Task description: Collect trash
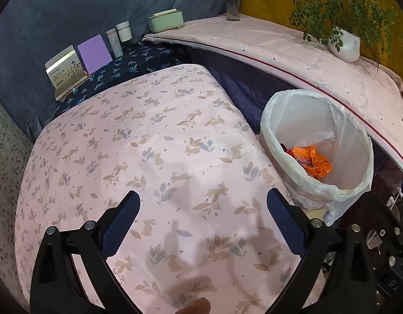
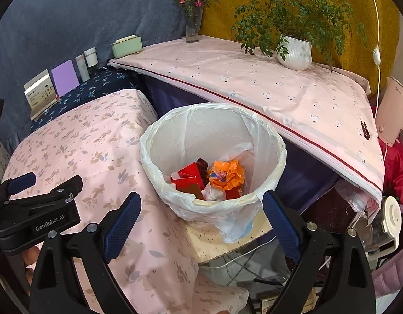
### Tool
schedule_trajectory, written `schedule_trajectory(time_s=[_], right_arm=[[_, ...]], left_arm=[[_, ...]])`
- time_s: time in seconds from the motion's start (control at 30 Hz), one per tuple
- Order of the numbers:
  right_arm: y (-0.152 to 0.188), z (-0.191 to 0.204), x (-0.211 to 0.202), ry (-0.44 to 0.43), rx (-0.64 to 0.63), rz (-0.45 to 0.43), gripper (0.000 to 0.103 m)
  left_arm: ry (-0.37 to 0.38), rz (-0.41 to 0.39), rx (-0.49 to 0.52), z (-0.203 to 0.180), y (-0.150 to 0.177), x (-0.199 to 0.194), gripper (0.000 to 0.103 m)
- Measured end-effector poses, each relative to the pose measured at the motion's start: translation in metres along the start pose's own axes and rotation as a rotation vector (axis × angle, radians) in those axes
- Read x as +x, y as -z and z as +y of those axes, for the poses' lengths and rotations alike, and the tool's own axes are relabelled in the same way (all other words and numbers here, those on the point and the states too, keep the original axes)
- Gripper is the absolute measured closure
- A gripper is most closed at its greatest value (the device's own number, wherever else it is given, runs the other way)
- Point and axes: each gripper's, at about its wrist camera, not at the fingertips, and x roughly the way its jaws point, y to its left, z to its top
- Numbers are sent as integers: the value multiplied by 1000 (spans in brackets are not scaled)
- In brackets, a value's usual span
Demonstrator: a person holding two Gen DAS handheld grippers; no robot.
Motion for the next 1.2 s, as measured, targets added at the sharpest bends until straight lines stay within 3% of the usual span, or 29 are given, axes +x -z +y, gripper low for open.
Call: schedule_trajectory(time_s=[0.3, 0.4, 1.2], right_arm=[[7, -2, 2, 23, -22, 9, 12], [6, -4, 2, 16, -12, 9, 7], [7, -13, 11, 30, -6, 16, 7]], left_arm=[[-12, 4, 7, -4, 4, 0, 9], [-17, 2, 8, -5, 5, 0, 9], [-12, -2, 34, -17, 5, 3, 9]])
